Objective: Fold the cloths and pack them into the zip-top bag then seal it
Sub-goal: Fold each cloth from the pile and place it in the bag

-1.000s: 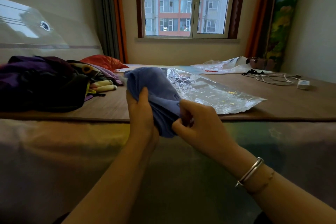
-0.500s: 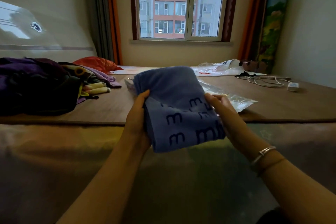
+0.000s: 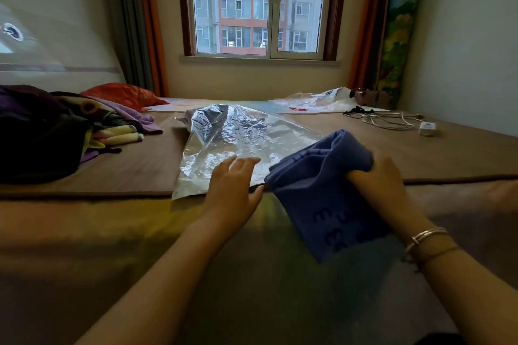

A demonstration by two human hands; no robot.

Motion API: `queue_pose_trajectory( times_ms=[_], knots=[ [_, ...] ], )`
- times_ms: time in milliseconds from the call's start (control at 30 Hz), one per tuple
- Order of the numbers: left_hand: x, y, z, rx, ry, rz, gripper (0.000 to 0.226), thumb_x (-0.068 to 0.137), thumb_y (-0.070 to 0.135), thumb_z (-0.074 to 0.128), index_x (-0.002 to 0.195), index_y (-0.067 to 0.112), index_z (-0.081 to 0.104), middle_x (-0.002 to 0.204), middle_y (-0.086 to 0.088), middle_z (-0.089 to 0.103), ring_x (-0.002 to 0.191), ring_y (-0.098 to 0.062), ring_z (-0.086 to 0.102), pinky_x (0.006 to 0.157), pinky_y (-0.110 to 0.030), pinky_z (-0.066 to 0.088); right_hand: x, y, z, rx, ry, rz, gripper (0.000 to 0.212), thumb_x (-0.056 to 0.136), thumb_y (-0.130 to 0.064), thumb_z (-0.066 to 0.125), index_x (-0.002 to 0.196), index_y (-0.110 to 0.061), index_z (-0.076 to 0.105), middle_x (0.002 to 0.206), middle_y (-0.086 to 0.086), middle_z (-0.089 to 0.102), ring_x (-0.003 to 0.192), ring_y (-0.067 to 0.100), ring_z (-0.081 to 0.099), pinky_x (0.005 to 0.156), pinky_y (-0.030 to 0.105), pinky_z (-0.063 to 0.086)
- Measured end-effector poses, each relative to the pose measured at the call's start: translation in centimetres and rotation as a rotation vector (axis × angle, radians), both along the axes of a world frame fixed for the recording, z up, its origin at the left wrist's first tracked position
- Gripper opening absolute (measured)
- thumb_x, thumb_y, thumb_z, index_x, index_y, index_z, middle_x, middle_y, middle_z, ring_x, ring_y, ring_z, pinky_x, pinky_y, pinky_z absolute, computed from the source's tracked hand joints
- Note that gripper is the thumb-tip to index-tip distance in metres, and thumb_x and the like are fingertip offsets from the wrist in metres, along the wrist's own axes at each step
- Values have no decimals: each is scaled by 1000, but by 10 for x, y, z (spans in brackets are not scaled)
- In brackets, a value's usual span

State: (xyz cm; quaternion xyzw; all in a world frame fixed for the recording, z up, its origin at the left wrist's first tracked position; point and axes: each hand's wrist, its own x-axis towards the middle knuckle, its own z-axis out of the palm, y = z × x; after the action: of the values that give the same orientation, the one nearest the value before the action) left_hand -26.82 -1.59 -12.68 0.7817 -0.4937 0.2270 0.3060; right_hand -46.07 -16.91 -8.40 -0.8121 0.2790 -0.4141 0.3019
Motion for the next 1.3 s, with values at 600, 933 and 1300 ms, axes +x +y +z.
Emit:
queue_pose_trajectory(
  times_ms=[600, 933, 1300],
  knots=[
    [47, -18, 3, -43, 81, 157, 14, 88, 26, 60, 85, 18, 71, 86, 0, 71, 79, -22, 64, 68, -31, 48, 11, 6, -20, -706, 272, -175, 32, 77, -5, 71, 105, -18, 60, 123, 3, 54, 66, 30, 62, 44, 25, 33],
    [23, 19, 34, -417, 228, -8, 13, 89, 25, 65, 92, 14, 72, 84, 4, 70, 76, -5, 65, 71, -20, 52, 58, 65, 15, -930, 119, -167, 37, 71, -12, 77, 103, -15, 58, 113, 9, 59, 48, 27, 58, 34, 28, 44],
    [19, 68, 44, -594, 467, -174, 14, 88, 23, 66, 95, 11, 71, 86, -2, 73, 77, -11, 72, 73, -39, 60, 97, 115, 4, -585, 882, 306, 30, 85, -21, 52, 113, -19, 61, 110, 8, 61, 98, 31, 60, 76, 34, 47]
  ],
)
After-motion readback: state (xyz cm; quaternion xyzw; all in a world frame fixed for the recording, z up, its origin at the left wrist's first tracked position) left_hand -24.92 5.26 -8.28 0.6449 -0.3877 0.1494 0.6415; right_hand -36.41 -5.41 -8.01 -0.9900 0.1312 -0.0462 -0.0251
